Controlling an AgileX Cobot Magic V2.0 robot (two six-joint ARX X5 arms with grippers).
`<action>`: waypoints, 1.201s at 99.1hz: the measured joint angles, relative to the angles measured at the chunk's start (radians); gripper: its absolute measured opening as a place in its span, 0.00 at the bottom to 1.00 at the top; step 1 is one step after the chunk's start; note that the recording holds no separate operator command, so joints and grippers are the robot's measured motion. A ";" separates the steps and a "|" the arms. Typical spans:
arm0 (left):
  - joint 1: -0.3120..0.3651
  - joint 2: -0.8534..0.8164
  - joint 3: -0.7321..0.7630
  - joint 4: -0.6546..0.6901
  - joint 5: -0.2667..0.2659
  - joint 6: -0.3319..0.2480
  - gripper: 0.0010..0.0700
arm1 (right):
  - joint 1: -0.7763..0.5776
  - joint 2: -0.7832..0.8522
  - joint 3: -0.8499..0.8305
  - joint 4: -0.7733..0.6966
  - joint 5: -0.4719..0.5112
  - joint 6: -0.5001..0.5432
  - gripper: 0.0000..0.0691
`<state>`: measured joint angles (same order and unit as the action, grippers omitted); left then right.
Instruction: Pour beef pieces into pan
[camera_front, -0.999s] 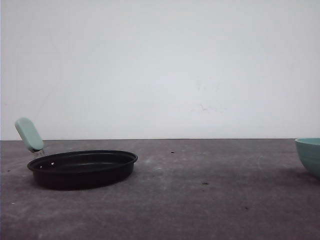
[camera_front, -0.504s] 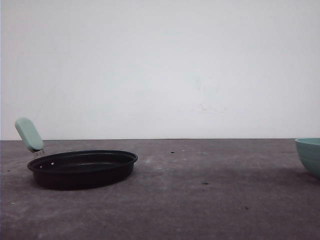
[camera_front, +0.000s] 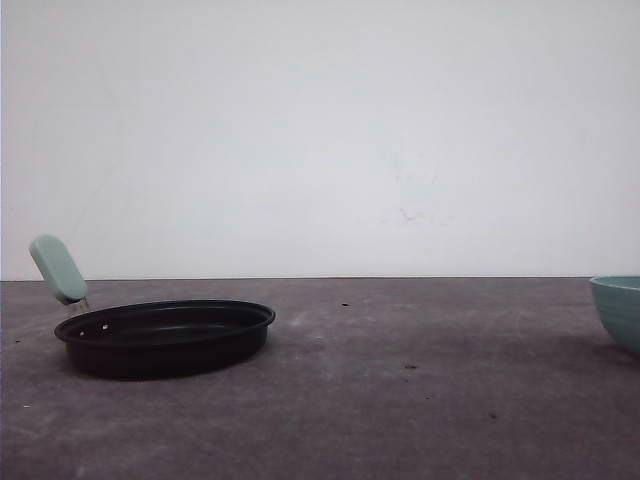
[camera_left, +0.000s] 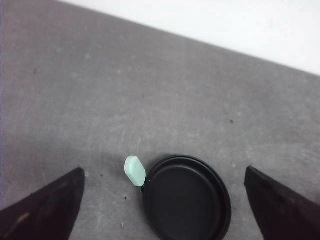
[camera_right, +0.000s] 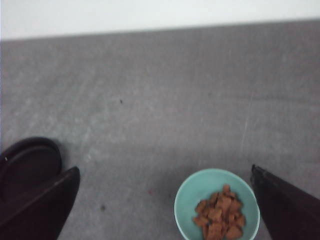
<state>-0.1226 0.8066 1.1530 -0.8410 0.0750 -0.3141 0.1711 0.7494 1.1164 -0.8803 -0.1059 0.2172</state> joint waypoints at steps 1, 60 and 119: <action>0.000 0.005 0.000 0.002 0.000 0.000 0.89 | 0.000 0.002 0.000 -0.002 0.000 0.000 0.99; 0.000 0.442 0.000 0.071 0.085 -0.117 0.89 | 0.000 0.029 0.000 -0.091 -0.071 0.000 0.99; 0.000 0.726 -0.049 0.215 0.035 -0.152 0.79 | 0.000 -0.007 0.000 -0.130 -0.077 0.000 0.99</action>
<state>-0.1230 1.5326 1.1042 -0.6258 0.1104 -0.4664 0.1711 0.7422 1.1164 -1.0103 -0.1833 0.2176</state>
